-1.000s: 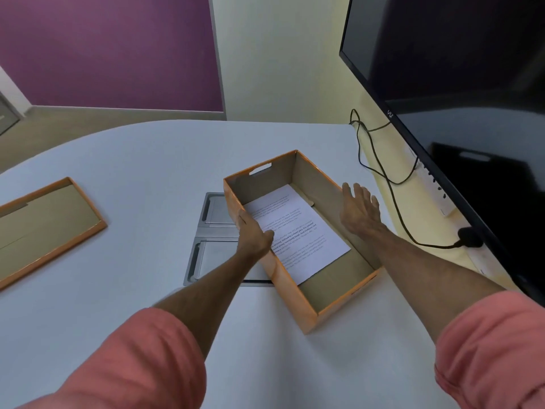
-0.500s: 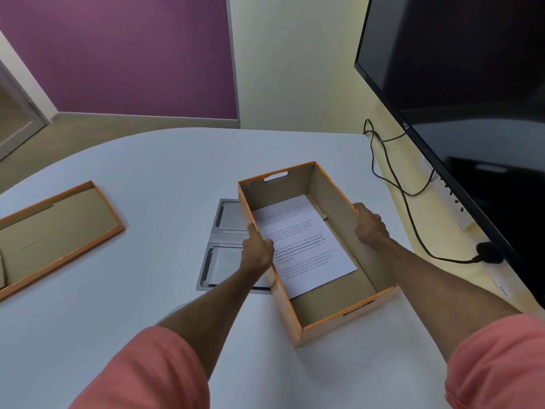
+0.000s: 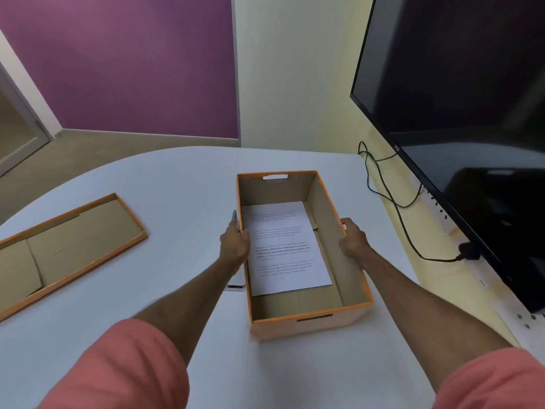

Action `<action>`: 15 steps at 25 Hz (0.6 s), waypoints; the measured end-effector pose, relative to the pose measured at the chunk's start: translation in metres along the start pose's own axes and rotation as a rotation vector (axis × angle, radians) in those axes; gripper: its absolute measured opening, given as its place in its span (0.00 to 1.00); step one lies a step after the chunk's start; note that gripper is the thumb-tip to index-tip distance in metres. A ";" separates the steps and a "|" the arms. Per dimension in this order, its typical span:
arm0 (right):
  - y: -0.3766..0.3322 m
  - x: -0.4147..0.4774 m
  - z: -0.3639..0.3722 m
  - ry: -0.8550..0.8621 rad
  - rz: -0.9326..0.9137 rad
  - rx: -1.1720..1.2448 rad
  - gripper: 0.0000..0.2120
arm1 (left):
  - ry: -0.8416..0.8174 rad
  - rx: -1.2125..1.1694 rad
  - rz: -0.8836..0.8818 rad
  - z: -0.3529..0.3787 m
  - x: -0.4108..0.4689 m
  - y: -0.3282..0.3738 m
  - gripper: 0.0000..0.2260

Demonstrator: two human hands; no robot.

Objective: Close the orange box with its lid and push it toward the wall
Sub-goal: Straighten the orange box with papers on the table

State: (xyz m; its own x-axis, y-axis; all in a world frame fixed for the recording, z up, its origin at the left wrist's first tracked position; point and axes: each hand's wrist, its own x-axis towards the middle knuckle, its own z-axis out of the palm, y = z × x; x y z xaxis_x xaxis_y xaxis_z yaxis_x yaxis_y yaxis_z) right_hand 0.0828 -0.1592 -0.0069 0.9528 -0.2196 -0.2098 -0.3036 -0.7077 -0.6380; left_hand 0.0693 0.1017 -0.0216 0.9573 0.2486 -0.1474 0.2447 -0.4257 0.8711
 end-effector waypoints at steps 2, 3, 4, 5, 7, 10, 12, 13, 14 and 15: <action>-0.018 -0.029 0.010 0.012 0.017 0.034 0.28 | 0.044 -0.056 -0.057 -0.026 -0.009 -0.006 0.18; -0.025 -0.043 0.016 0.019 0.031 0.049 0.27 | 0.049 -0.073 -0.068 -0.038 -0.014 -0.011 0.18; -0.031 -0.057 0.024 0.026 0.043 0.061 0.26 | 0.041 -0.082 -0.067 -0.051 -0.021 -0.017 0.18; -0.035 -0.071 0.032 0.034 0.053 0.075 0.26 | 0.017 -0.083 -0.058 -0.063 -0.029 -0.024 0.18; -0.045 -0.102 0.050 0.047 0.075 0.111 0.27 | -0.060 -0.064 -0.026 -0.088 -0.045 -0.043 0.17; -0.052 -0.142 0.076 0.054 0.099 0.142 0.28 | -0.141 -0.001 -0.010 -0.120 -0.070 -0.070 0.15; -0.056 -0.168 0.094 0.064 0.123 0.133 0.27 | -0.161 0.020 -0.013 -0.138 -0.085 -0.084 0.14; -0.056 -0.179 0.101 0.067 0.135 0.126 0.27 | -0.172 0.024 -0.021 -0.145 -0.092 -0.089 0.13; -0.057 -0.192 0.110 0.068 0.146 0.125 0.27 | -0.187 0.028 -0.026 -0.154 -0.099 -0.096 0.13; -0.057 -0.201 0.116 0.066 0.155 0.128 0.27 | -0.196 0.029 -0.030 -0.159 -0.104 -0.101 0.12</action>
State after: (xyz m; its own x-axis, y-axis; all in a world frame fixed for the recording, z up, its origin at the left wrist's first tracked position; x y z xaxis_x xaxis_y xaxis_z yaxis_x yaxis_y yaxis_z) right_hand -0.0929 0.0033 -0.0147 0.8919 -0.3654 -0.2664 -0.4410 -0.5719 -0.6917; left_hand -0.0792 0.2568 -0.0196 0.9603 0.0886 -0.2644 0.2756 -0.4464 0.8513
